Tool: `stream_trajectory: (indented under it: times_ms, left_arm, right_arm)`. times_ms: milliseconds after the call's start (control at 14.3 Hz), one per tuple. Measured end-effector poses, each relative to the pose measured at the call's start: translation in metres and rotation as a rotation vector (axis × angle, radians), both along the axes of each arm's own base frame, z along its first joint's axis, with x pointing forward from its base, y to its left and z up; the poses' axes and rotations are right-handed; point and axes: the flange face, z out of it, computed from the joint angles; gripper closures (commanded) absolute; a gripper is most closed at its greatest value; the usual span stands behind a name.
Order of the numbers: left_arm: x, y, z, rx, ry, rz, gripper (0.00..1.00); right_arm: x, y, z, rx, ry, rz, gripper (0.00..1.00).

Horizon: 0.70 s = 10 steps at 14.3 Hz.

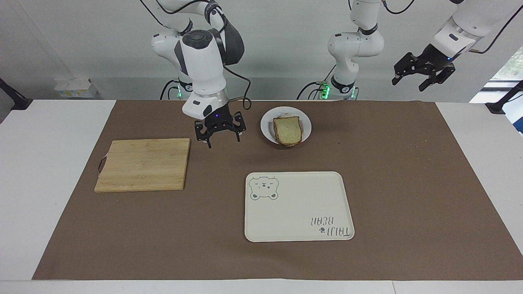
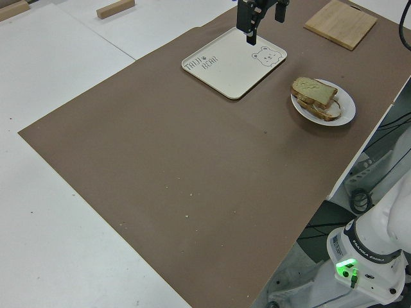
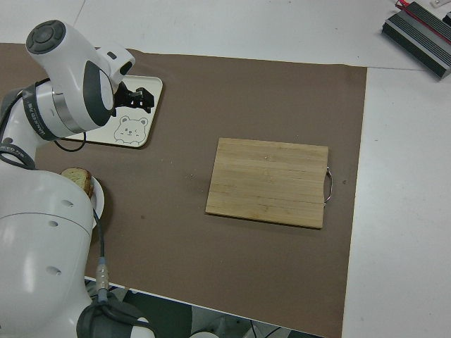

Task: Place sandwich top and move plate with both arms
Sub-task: 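Open the right gripper and withdraw the right arm from the plate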

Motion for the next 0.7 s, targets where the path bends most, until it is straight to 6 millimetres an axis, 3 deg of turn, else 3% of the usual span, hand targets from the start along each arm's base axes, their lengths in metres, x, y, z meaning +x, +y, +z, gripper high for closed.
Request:
stream_trajectory:
  times_ms: [349,698]
  left_arm:
    - [-0.018,-0.021,-0.091,-0.182,-0.022,0.033,0.0]
    - [-0.036,-0.034,-0.173,-0.388,-0.023,0.016,0.0]
  right_arm:
    - [-0.001,-0.051,0.078,-0.009,0.001,-0.082,0.0]
    - [-0.012,-0.09,0.125,0.003,-0.067,-0.147,0.0]
